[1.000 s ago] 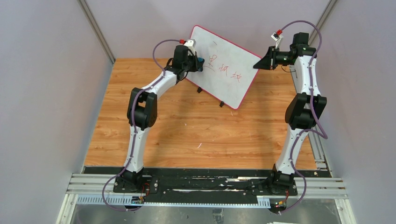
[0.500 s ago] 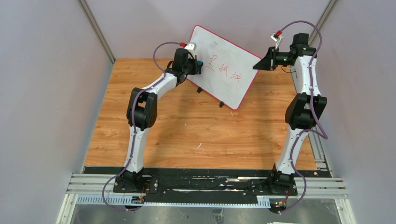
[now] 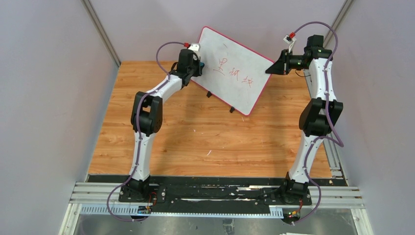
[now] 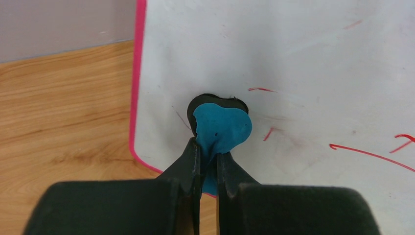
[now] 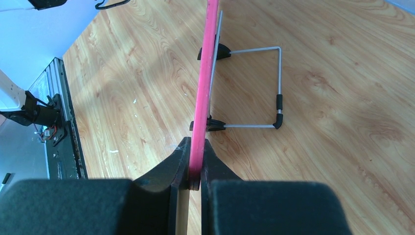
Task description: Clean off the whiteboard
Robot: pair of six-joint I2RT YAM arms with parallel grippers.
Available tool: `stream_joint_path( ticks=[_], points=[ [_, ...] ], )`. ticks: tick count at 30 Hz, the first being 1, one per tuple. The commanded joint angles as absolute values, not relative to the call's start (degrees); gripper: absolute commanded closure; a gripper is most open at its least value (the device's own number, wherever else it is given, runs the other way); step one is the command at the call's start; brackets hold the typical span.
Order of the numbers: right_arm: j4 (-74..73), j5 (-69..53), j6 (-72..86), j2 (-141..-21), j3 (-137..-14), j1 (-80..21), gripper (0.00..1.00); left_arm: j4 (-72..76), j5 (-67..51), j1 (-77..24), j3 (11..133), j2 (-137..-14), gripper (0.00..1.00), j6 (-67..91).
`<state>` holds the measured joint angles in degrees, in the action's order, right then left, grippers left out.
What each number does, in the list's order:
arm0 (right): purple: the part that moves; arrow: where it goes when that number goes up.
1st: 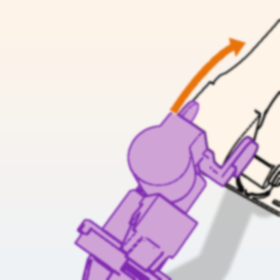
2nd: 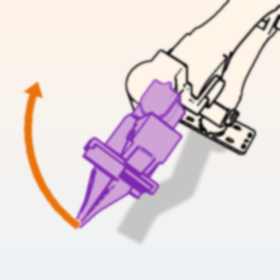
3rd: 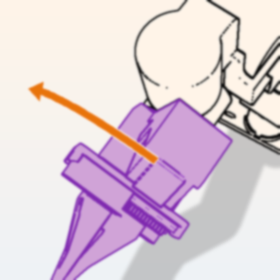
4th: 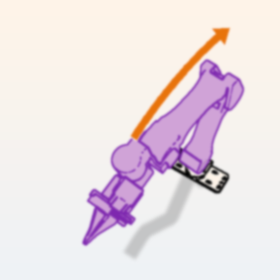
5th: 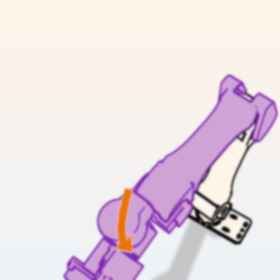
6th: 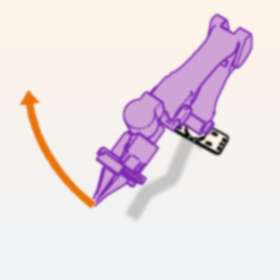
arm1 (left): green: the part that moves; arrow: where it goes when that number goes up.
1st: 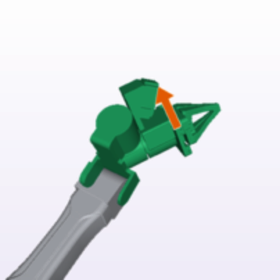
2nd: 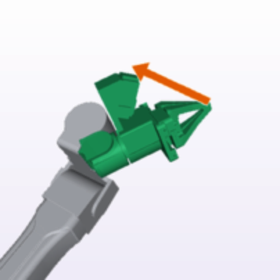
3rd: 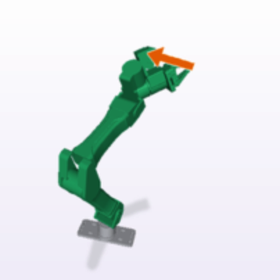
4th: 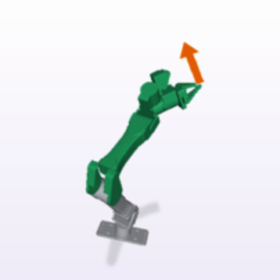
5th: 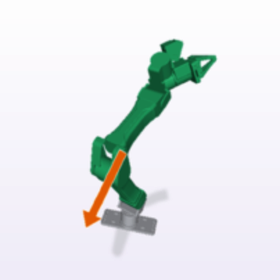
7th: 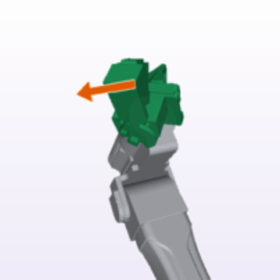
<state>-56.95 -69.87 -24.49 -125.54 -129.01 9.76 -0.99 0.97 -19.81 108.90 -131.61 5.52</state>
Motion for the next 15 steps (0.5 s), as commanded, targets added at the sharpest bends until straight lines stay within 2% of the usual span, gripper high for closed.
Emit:
stream_joint_path(
  ticks=[1,15],
  points=[
    [-59.52,-68.78,-29.73,-124.93,-129.14,8.96,0.99,-1.19,3.12,-19.07,111.99,-129.06,1.00,4.26],
    [-59.84,-68.99,-29.69,-126.23,-129.77,8.96,0.99,-1.88,-5.85,-20.57,123.00,-135.56,1.00,11.27]
  ],
)
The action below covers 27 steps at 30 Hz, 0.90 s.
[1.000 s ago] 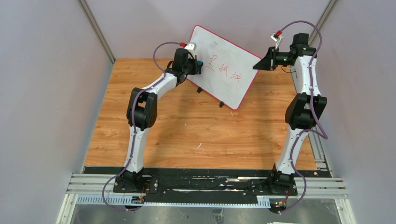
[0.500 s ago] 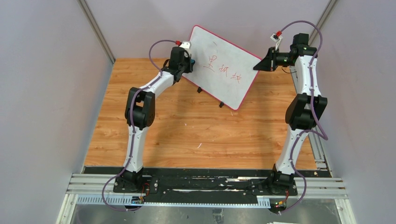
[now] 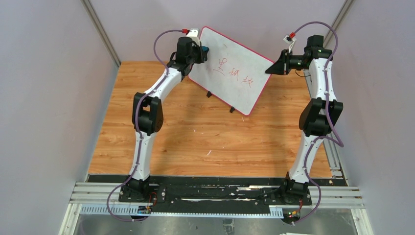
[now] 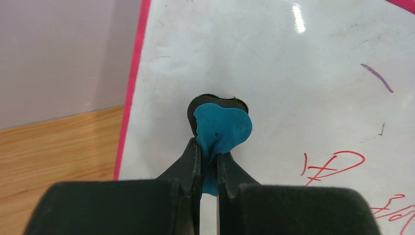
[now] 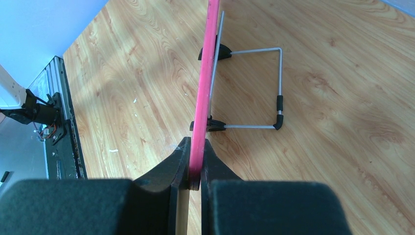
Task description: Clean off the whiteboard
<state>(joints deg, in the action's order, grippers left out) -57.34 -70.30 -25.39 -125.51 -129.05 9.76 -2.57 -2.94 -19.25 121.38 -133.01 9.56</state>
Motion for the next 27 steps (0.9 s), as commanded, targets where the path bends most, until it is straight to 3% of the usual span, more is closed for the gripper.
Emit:
stream_joint_path(
  ticks=[1,27],
  points=[
    [-59.80,-68.99,-29.68,-126.22,-129.75,8.96,0.99,-1.74,-6.08,-20.74,122.71,-135.61,1.00,11.25],
    [-60.91,-69.70,-30.80,-126.01,-129.56,8.87,0.99,-1.48,-4.41,-16.66,116.37,-133.77,1.00,10.79]
  ],
)
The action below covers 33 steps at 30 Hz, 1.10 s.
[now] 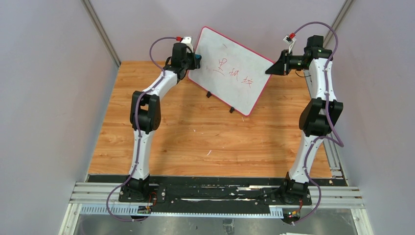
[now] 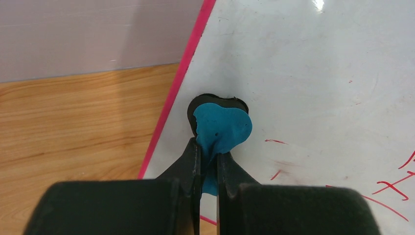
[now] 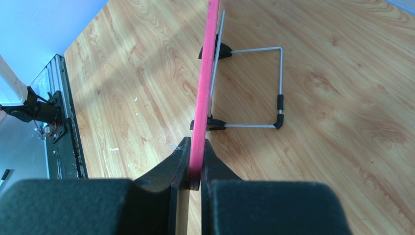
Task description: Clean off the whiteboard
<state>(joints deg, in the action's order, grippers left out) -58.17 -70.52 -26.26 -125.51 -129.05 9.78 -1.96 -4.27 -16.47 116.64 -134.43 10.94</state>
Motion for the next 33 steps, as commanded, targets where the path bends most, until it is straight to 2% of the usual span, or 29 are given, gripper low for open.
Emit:
stream_joint_path(
  ticks=[1,19,33],
  points=[
    [-60.91,-69.70,-30.81,-126.02,-129.57,8.88,0.99,-1.30,-4.99,-16.69,116.25,-133.84,1.00,11.14],
    [-60.90,-69.61,-30.73,-126.12,-129.71,8.85,0.99,-0.02,-8.70,-21.90,114.16,-132.72,1.00,9.42],
    [-60.83,-69.52,-30.71,-126.58,-130.02,8.88,0.99,-1.46,-4.86,-17.37,111.12,-131.45,1.00,7.87]
  ],
)
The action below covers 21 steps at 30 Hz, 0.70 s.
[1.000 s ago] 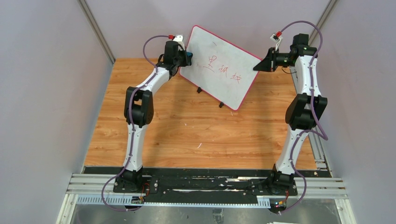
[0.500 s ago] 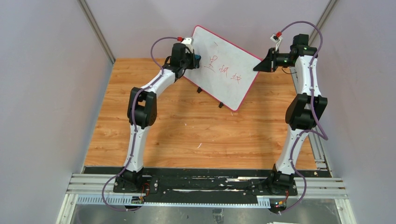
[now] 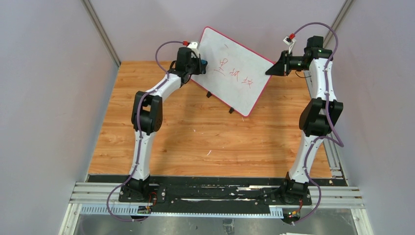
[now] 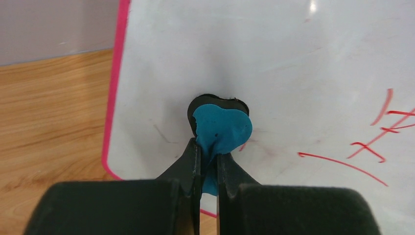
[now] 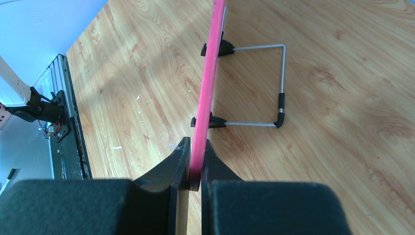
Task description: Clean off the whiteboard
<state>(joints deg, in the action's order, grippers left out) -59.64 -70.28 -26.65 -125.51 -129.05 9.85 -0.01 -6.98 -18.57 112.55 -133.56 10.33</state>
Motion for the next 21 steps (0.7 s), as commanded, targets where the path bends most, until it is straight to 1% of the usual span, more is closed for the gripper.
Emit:
stream_joint_path(
  ticks=[1,5,10,21],
  points=[
    [-60.70,-69.59,-30.61,-126.63,-129.97,8.88,0.99,-1.91,-4.33,-17.28,111.10,-131.40,1.00,7.29],
    [-60.58,-69.70,-30.49,-126.67,-129.99,8.87,0.99,-2.17,-4.31,-17.14,110.73,-131.26,1.00,6.74],
    [-60.60,-69.61,-30.50,-126.57,-129.87,8.88,0.99,0.29,-7.51,-17.50,109.00,-130.36,1.00,9.38],
    [-60.69,-69.69,-30.49,-126.18,-129.49,8.87,0.99,1.64,-8.59,-22.37,108.34,-129.67,1.00,9.66]
  ],
)
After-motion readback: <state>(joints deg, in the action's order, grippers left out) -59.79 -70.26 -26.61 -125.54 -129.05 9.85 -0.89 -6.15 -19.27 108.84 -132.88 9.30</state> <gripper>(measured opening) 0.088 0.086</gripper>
